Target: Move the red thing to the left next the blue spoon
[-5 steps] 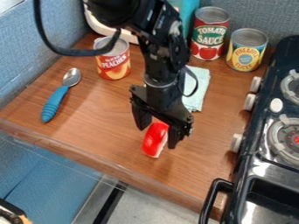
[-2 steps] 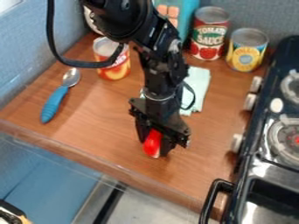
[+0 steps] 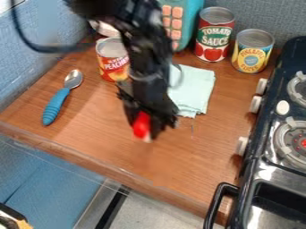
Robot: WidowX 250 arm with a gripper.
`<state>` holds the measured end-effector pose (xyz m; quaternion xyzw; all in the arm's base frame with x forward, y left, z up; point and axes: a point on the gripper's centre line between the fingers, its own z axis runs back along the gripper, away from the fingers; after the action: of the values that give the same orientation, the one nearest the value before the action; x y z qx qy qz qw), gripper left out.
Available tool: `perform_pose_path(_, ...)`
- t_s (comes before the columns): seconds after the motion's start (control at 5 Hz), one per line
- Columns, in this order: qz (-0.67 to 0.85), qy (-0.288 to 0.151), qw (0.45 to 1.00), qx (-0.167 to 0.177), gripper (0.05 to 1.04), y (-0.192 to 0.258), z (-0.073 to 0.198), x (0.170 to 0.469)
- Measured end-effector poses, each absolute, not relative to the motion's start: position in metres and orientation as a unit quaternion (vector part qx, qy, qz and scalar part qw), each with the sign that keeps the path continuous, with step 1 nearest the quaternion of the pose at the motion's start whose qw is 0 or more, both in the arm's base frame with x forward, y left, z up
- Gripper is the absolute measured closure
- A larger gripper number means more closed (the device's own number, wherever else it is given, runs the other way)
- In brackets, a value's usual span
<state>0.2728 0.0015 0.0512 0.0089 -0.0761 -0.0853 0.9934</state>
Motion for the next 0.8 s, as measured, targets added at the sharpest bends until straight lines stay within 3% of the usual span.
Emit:
perform_pose_path(0.2, -0.048, -0.090, 0.995, 0.004, 0.502, 0.050, 0.060, 0.267)
perform_pose_path(0.6, -0.015, -0.057, 0.998, 0.007, 0.502, 0.106, 0.029, 0.255)
perform_pose_path(0.8, -0.023, -0.048, 0.999, 0.001, 0.502, 0.113, 0.015, 0.264)
